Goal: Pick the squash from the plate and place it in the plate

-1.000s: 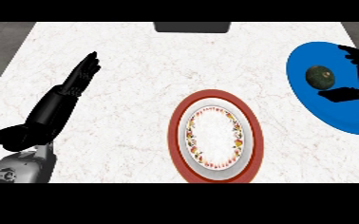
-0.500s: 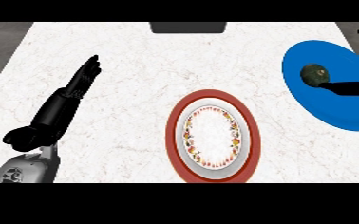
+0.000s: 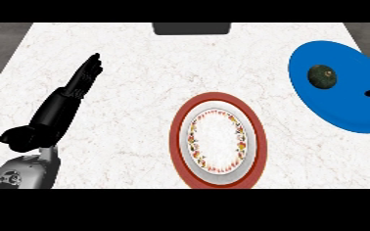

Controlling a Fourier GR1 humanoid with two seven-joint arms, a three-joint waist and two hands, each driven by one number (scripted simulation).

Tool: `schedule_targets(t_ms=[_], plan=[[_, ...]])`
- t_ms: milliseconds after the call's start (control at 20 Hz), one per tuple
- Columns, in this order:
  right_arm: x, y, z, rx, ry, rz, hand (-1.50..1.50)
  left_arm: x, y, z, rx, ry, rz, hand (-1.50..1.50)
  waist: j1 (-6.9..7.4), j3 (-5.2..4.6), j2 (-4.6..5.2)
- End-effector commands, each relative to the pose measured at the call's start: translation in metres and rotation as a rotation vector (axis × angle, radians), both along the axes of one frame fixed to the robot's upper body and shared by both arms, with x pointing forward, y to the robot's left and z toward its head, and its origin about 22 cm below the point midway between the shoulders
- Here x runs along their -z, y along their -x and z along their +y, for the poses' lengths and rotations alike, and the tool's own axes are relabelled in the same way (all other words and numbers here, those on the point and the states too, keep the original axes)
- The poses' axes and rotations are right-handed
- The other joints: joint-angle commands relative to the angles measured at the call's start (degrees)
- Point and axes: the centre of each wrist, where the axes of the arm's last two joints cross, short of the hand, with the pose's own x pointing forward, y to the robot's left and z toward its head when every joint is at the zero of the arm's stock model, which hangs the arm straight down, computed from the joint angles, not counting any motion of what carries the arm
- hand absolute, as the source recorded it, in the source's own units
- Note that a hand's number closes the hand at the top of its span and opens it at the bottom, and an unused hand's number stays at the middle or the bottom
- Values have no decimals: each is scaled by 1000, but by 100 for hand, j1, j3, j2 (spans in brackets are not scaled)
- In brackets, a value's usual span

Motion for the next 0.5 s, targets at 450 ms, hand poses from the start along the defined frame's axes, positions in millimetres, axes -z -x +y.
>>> schedule_targets(t_ms=[450], plan=[[-26, 92, -96, -47, -101, -54, -150, 3, 2, 7, 18, 12, -21, 0, 85, 2, 27]])
